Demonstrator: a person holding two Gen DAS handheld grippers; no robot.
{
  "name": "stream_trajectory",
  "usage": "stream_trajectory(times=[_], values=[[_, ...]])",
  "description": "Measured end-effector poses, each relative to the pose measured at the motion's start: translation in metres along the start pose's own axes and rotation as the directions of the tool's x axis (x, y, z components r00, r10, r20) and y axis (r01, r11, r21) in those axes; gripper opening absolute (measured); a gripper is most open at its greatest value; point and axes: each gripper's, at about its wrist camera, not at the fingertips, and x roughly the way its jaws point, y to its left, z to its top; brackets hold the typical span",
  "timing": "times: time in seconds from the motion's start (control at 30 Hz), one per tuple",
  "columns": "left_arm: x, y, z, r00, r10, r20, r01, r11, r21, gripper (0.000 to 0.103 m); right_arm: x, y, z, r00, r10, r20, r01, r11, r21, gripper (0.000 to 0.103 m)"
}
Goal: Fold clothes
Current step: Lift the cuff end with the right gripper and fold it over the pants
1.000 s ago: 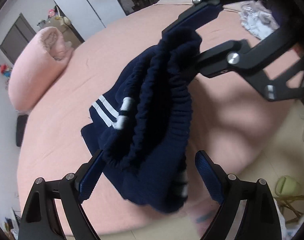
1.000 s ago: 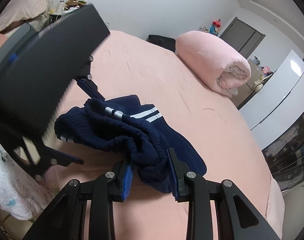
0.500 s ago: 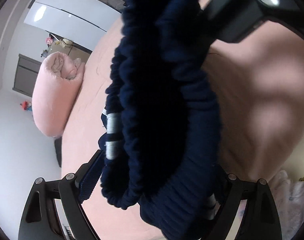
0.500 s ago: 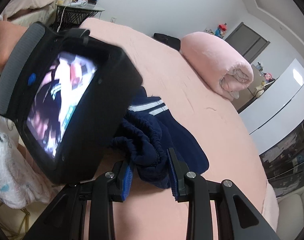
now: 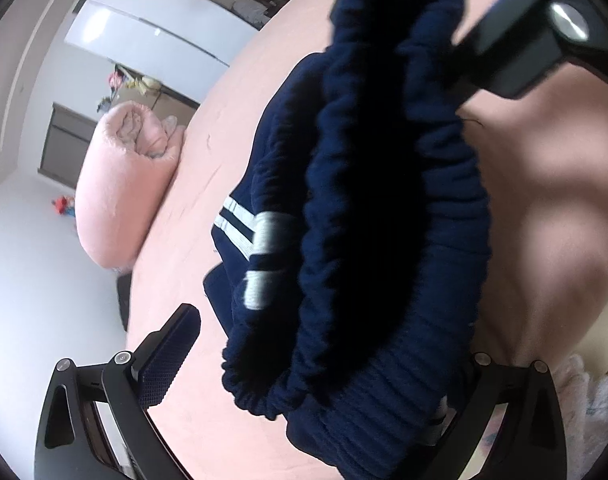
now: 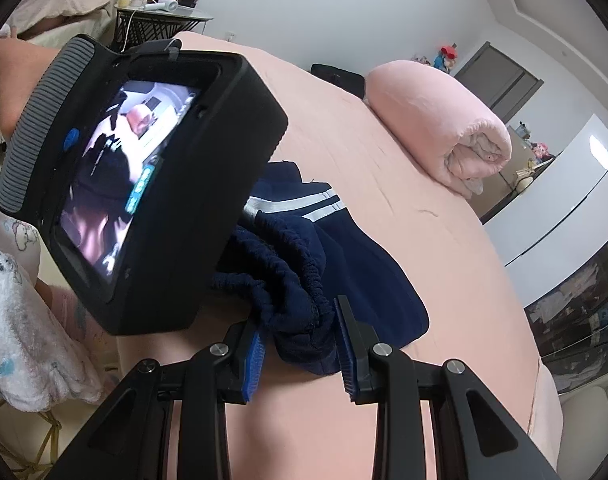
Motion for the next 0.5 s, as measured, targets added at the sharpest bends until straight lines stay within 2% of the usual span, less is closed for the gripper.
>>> stream_trajectory(times=[0.13,0.23,0.27,0.3,0.37,0.4,0.43,0.47,0.5], values=[[-0.005,-0.006,0.000,0.998,0.028,0.055,-0.033,0.995,0.092,0.102,0.002,-0.003,-0.003,1.000,0.006,0.004,-0.006,1.000,0.002,0.030],[-0.008,-0.011,-0.001,0.995,0.004,0.101,-0.024,0.981,0.193,0.091,0.004,0.001,-0.004,1.000,0.008,0.008,-0.008,0.999,-0.039,0.030],[-0.009,-0.013,0.000,0.993,-0.012,0.116,-0.015,0.972,0.233,0.077,0.005,0.002,-0.004,1.000,0.014,0.007,-0.013,0.999,-0.048,0.030],[-0.009,-0.017,-0.003,0.990,-0.018,0.137,-0.021,0.961,0.277,0.055,0.007,0.003,-0.005,1.000,0.012,0.007,-0.012,0.998,-0.060,0.030],[-0.010,-0.027,-0.012,0.983,-0.022,0.183,-0.047,0.930,0.366,0.032,0.010,0.004,-0.006,1.000,0.008,-0.002,-0.008,0.998,-0.070,0.030],[-0.010,-0.032,-0.016,0.978,-0.026,0.206,-0.062,0.911,0.408,0.026,0.012,0.004,-0.008,1.000,0.008,-0.006,-0.008,0.998,-0.069,0.032],[-0.010,-0.037,-0.021,0.973,-0.031,0.228,-0.077,0.890,0.449,0.024,0.013,0.005,-0.009,1.000,0.012,-0.010,-0.012,0.997,-0.074,0.035],[-0.010,-0.034,-0.022,0.971,-0.046,0.233,-0.064,0.895,0.442,0.024,0.014,0.009,-0.012,1.000,-0.011,-0.010,0.010,0.995,-0.099,0.047],[-0.009,-0.027,-0.022,0.972,-0.071,0.226,-0.029,0.912,0.408,0.024,0.014,0.014,-0.015,0.999,-0.033,-0.009,0.032,0.992,-0.125,0.058]])
